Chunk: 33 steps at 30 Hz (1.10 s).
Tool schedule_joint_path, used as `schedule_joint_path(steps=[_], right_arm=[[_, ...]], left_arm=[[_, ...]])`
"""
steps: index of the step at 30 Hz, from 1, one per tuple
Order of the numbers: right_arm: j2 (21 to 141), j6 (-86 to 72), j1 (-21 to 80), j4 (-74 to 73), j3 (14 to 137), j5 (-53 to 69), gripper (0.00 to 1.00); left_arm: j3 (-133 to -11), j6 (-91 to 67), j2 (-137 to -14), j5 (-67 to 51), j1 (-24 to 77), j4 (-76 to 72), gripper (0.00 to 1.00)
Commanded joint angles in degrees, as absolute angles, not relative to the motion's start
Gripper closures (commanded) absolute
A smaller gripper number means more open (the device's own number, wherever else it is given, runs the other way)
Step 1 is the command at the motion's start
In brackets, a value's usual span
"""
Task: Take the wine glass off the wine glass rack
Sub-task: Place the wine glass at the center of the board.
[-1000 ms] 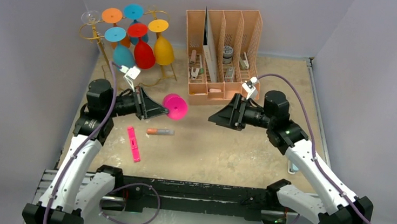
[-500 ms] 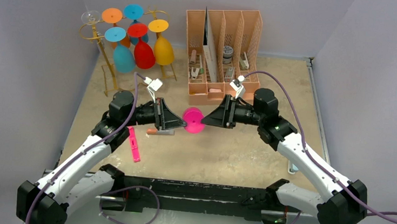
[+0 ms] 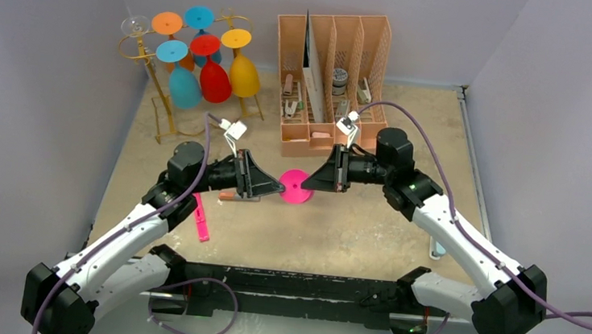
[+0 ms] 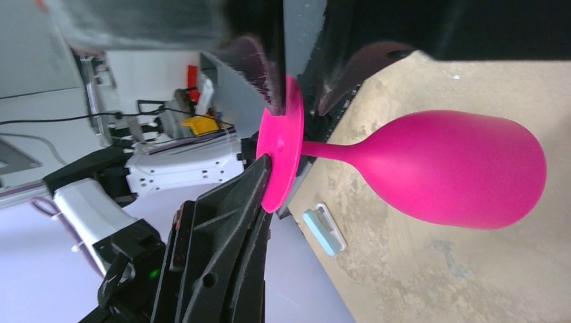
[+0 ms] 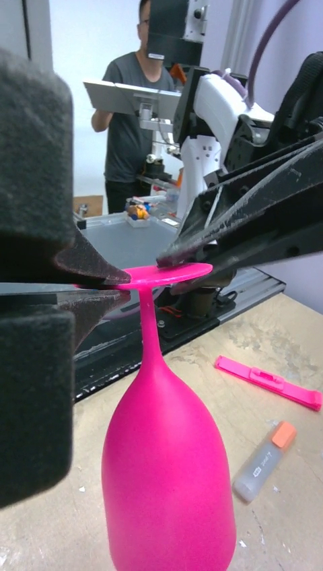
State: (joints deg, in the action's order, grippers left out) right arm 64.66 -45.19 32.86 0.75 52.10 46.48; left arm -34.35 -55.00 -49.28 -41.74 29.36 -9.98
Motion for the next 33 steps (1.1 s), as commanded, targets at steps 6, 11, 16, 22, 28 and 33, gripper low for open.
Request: schedule_joint_path(steps=[6, 11, 16, 22, 28, 33], right_arm=[[62.62, -35.72, 33.22, 1.68, 54.36, 52.33, 1.00], [62.89, -30.30, 33.22, 2.85, 54.84, 53.66, 1.00], [65.37, -27.49, 33.24, 0.69, 57.70, 55.40, 1.00], [66.82, -25.41, 33.22, -1.66, 59.62, 56.36, 1.00], [67.08, -25.90, 33.31, -1.12, 59.34, 56.05, 1.00], [66.57, -26.39, 33.31, -0.20, 58.36, 55.24, 1.00]], left_arm=[[-38.02, -48.36, -50.57, -47.85, 29.75, -5.87, 0.46], [-39.99, -45.55, -52.79, -54.47, 29.83, -4.76, 0.46], [-43.14, -40.54, -54.23, -56.23, 31.11, -1.78, 0.53], [-46.12, -33.98, -57.12, -54.67, 32.95, 4.36, 0.62], [-45.67, -35.06, -57.74, -50.72, 33.40, 1.97, 0.73], [-44.18, -37.59, -56.82, -50.49, 33.44, -2.86, 0.80]])
